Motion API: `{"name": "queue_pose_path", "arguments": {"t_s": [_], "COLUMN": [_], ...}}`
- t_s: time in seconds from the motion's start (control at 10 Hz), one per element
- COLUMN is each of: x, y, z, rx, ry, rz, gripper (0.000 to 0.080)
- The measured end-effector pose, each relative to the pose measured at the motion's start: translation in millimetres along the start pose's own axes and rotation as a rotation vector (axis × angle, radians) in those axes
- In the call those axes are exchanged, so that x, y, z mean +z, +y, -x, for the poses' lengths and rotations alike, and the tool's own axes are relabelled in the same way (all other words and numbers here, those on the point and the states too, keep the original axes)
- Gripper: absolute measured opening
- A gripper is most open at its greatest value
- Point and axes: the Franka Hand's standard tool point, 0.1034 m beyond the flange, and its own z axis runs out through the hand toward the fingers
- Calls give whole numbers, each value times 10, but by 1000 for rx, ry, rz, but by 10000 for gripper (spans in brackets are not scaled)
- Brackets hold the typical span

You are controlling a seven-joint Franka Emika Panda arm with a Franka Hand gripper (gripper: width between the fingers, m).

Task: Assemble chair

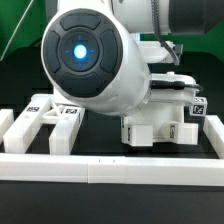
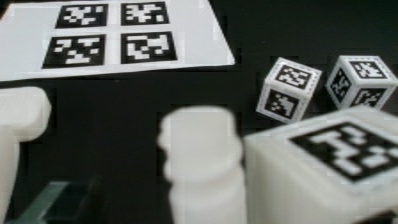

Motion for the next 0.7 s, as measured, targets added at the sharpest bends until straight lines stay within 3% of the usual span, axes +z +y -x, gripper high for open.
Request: {"name": "queue_pose_path", "arguments": {"t_s": [0.4,0.7], "x": [-110,-223], "y": [-25,52], "z": [68,20], "rx": [-7,-29], "ry": [27,77], "rz": [0,-5], "gripper": [648,649]}}
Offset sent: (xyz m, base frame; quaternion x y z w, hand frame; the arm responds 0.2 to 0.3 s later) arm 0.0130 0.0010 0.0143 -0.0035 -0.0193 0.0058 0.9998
